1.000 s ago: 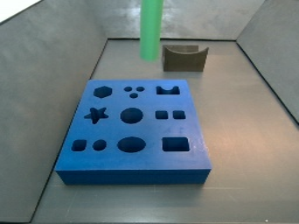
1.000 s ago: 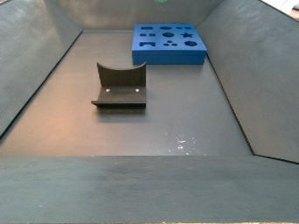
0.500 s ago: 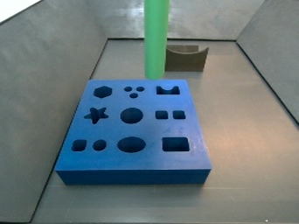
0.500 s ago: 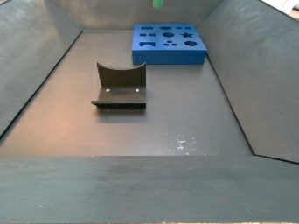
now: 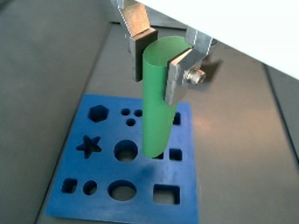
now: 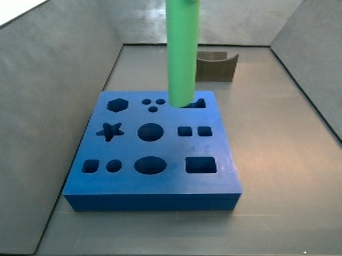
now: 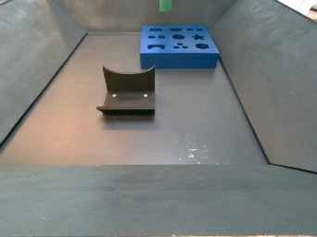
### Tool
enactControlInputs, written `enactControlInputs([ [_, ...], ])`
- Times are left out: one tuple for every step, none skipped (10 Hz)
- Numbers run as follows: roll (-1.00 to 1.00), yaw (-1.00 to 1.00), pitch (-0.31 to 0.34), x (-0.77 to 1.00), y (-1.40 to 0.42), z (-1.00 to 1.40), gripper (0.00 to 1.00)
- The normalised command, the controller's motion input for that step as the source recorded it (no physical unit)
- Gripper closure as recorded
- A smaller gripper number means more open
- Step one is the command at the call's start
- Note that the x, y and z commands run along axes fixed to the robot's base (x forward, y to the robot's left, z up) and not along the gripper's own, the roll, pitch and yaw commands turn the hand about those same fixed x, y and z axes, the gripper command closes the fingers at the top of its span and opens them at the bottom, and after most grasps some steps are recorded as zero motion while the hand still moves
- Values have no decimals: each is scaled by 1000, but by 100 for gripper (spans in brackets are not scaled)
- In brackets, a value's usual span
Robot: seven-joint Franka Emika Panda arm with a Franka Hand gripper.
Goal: Pick up the oval object. Move up. Place the oval object on the fixture. Regrasp the oval object. Move to above the board. Insert the oval object.
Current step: Insert the oval object.
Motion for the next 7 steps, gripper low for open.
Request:
enactControlInputs([
  [-93,-951,-156,0,-103,-231,100],
  [-66,-974,-131,0,-97,-271,100],
  [-60,-989,-116,0,-80,-289,100],
  [-59,-983,-114,0,-89,-291,100],
  [-27,-931,-39,0,-163,-254,100],
  [0,-583,0,-183,-426,-231,100],
  [0,-360,0,-317,-609,-257,100],
])
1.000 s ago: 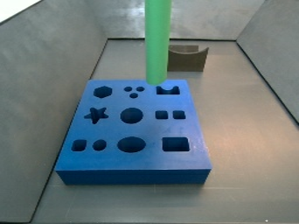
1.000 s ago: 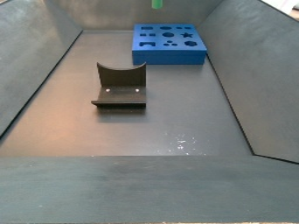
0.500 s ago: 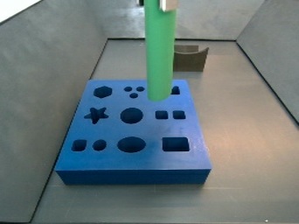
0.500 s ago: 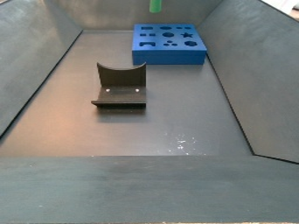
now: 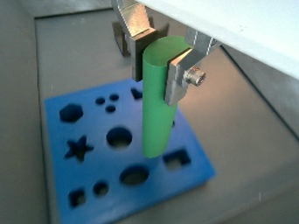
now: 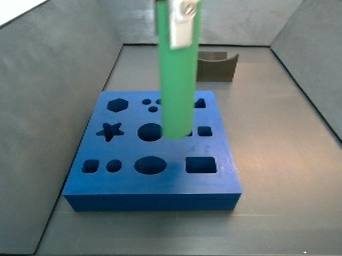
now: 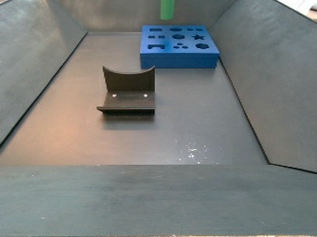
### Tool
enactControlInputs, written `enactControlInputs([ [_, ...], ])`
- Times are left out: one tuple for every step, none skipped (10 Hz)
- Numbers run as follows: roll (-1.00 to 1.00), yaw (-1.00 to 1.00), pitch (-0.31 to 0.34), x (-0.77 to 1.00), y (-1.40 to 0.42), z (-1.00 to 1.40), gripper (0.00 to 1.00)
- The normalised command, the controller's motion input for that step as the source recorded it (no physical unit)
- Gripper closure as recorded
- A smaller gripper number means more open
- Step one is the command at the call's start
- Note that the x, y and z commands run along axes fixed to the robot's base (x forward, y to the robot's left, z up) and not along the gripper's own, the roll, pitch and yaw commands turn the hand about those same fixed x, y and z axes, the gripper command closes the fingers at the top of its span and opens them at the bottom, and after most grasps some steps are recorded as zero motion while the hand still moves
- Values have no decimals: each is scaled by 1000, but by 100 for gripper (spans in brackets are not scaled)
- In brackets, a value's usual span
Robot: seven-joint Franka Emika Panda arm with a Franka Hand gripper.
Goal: Pick up the oval object. Move up. Place the oval object on the fixture. Regrasp the oval object. Move to above the board. Insert the oval object.
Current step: Insert the oval object.
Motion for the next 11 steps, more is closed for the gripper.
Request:
enactControlInputs([
  [0,-223,-1,-314,-534,-249,100],
  [0,37,-107,0,-231,-109,100],
  [16,-143,0,-11,-14,-131,100],
  [84,-843,0,-340,0,-289,100],
  [59,-923,0,-237,0,-369,100],
  [51,-814,0,-351,0,-297,100],
  [0,-46,0,-97,0,0,100],
  [0,0,0,0,0,-31,100],
  [20,-774,29,0,-120,-111,100],
  [16,-991,0,0,-66,-166,100],
  [0,-1000,0,0,0,-191,100],
])
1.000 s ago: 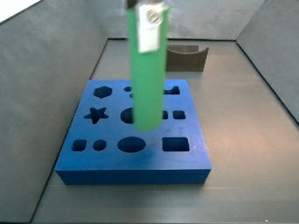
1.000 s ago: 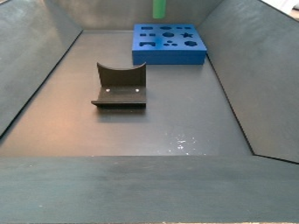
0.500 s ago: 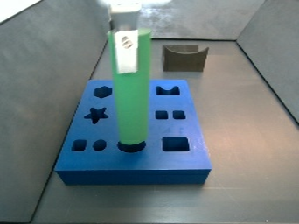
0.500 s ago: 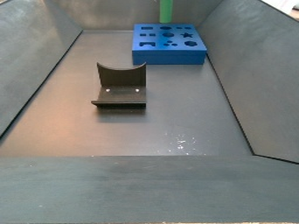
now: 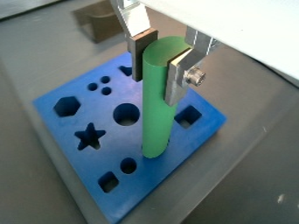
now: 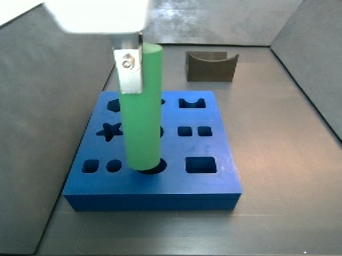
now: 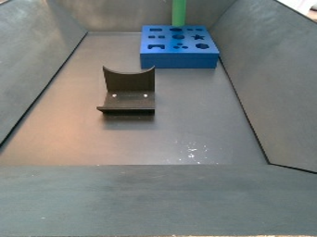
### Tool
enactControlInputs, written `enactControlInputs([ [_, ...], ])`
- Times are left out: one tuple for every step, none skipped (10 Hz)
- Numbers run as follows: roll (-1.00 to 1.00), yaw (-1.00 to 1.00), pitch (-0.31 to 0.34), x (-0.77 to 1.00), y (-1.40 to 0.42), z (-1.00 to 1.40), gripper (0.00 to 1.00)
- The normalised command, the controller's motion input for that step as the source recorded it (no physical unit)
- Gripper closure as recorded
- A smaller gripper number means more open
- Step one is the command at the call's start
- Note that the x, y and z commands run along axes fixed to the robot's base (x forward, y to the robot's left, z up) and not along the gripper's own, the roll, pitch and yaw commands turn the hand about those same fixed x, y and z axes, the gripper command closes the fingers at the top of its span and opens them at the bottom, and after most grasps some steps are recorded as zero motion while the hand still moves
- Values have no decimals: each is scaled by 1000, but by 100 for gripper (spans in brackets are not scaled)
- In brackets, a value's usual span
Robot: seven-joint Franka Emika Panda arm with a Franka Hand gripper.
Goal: Pick up the oval object. Move up. Place the oval object on the fixture. Regrasp the oval object. Move to above the board. Insert the oval object.
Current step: Insert the oval object.
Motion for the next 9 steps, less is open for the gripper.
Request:
enactControlInputs([
  [-11,-694,-19,214,0,-51,100],
  [0,0,0,0,0,-34,100],
  [0,0,0,149,49,-14,100],
  [0,0,26,297,131,-80,100],
  [0,0,0,20,0,0,100],
  [0,0,0,0,0,-29,100],
  [0,0,0,0,0,-86,100],
  [0,0,0,0,0,-151,100],
  [0,0,0,46,0,-206,100],
])
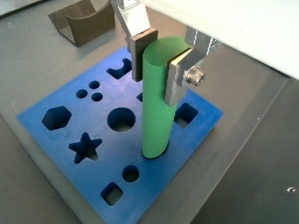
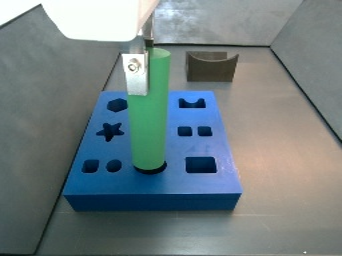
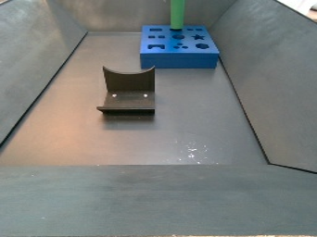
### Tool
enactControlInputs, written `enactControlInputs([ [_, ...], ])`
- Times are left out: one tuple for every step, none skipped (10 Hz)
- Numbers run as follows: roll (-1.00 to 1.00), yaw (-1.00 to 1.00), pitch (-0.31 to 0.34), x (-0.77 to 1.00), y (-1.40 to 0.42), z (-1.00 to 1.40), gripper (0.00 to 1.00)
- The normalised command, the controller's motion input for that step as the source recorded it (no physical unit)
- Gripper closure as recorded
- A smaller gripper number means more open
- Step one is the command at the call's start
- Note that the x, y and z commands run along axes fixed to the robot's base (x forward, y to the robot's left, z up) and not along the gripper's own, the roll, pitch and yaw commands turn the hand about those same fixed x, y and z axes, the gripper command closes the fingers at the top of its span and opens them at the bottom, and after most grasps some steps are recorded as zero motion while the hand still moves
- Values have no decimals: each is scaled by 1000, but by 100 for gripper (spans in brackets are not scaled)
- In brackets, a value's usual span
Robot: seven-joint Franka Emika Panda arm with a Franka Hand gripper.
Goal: Pick up the oval object. Move up. Place the oval object on the fixture. Regrasp the oval object. Move to above the board. Insert the oval object.
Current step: Insert the oval object.
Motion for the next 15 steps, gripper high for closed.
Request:
enactControlInputs([
  [0,0,0,0,0,-197,100],
  [0,-20,0,0,0,-194,100],
  [0,-23,0,0,0,-197,100],
  [0,-17,0,40,0,-194,100],
  [0,-17,0,94,0,-186,100],
  [0,-37,0,140,-6,-180,100],
  [23,-169,0,243,0,-143,100],
  [87,-249,0,274,0,-160,100],
  [67,-274,0,194,0,-169,100],
  [84,-240,0,0,0,-289,100],
  [137,-169,-59,-254,0,-531,100],
  [187,-151,-69,-340,0,-686,100],
  [223,-151,-103,-351,-51,-774,100],
  [223,-126,-143,-329,-91,-746,100],
  [227,-89,-164,-251,-103,-734,100],
])
